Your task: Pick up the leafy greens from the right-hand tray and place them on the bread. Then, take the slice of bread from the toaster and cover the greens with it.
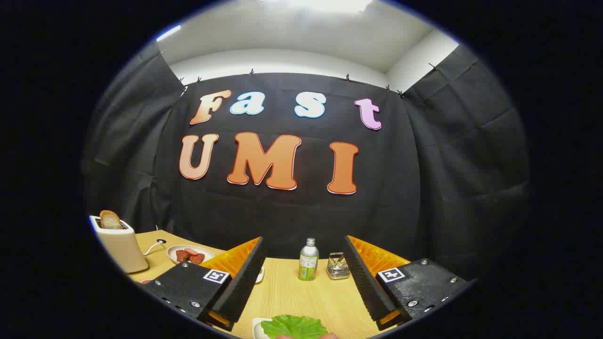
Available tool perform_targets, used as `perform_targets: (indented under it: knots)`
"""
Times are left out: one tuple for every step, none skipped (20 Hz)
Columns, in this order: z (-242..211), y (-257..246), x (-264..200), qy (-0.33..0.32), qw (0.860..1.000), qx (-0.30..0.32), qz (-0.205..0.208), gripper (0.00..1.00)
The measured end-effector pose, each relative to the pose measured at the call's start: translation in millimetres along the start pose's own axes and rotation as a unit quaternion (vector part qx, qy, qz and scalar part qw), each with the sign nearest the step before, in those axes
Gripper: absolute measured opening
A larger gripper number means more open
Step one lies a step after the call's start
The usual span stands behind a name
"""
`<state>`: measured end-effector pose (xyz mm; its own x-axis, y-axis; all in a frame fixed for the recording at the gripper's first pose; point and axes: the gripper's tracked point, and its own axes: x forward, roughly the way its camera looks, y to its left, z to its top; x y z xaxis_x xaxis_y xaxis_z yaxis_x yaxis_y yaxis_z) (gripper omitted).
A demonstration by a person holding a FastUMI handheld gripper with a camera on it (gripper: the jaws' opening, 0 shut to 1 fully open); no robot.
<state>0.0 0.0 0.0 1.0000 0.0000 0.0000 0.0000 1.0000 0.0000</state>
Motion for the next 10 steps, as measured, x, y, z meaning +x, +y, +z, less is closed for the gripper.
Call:
perform_targets:
  knots:
    - [-1.2, 4.2, 0.4, -0.001, 1.000, 0.002, 0.005, 0.99]
    - [-2.5, 8.5, 4.2, 0.000, 1.000, 0.005, 0.008, 0.99]
    - [-3.6, 11.5, 5.1, -0.001, 1.000, 0.007, 0.011, 0.98]
    - [-5.1, 14.1, 6.9, 0.000, 1.000, 0.008, 0.014, 0.99]
    - [-7.0, 17.0, 7.6, 0.000, 1.000, 0.009, 0.018, 0.99]
    - [-8.5, 19.5, 6.5, 0.000, 1.000, 0.011, 0.021, 0.99]
    - [-11.2, 20.7, 6.4, 0.003, 1.000, 0.013, 0.023, 0.99]
    - [-13.9, 20.5, 5.8, 0.005, 1.000, 0.015, 0.025, 0.99]
    - [-17.3, 20.1, 5.5, 0.010, 1.000, 0.016, 0.025, 0.99]
    - [-20.6, 19.7, 5.7, 0.014, 0.999, 0.015, 0.024, 0.99]
